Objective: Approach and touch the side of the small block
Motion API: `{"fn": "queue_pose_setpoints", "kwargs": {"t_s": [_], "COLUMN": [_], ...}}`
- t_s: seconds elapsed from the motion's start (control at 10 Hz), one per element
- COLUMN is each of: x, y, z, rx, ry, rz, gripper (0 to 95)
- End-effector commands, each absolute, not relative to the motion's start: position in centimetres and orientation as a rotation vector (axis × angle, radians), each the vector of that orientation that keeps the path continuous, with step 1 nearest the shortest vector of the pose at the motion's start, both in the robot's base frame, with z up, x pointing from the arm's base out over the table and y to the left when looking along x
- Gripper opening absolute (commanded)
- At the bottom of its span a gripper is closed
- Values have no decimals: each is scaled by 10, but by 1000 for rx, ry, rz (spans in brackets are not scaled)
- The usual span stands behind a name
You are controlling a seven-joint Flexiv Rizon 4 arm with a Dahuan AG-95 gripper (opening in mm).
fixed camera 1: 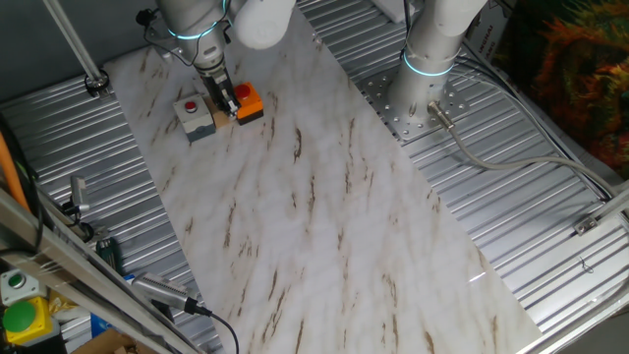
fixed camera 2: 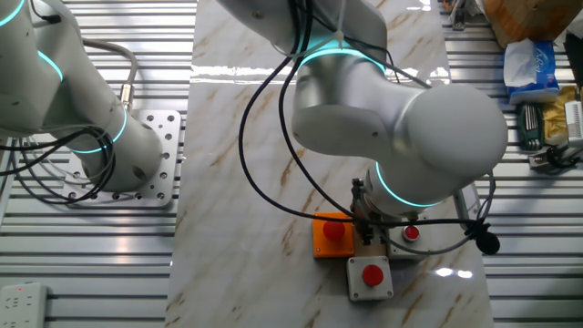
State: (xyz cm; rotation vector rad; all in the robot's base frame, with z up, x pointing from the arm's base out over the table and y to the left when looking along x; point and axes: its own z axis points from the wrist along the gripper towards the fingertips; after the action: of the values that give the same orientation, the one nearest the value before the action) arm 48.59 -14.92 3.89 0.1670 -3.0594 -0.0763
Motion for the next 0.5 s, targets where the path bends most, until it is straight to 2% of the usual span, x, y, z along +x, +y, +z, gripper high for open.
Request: {"fn": "queue_pose_setpoints", "kwargs": {"t_s": [0.1, 0.5], "x": [486, 485], "y": [-149, -148], "z": [40, 43], "rx": [165, 163], "ry": [-3058, -3051], "rz": [-71, -70], "gripper": [0, 0]}}
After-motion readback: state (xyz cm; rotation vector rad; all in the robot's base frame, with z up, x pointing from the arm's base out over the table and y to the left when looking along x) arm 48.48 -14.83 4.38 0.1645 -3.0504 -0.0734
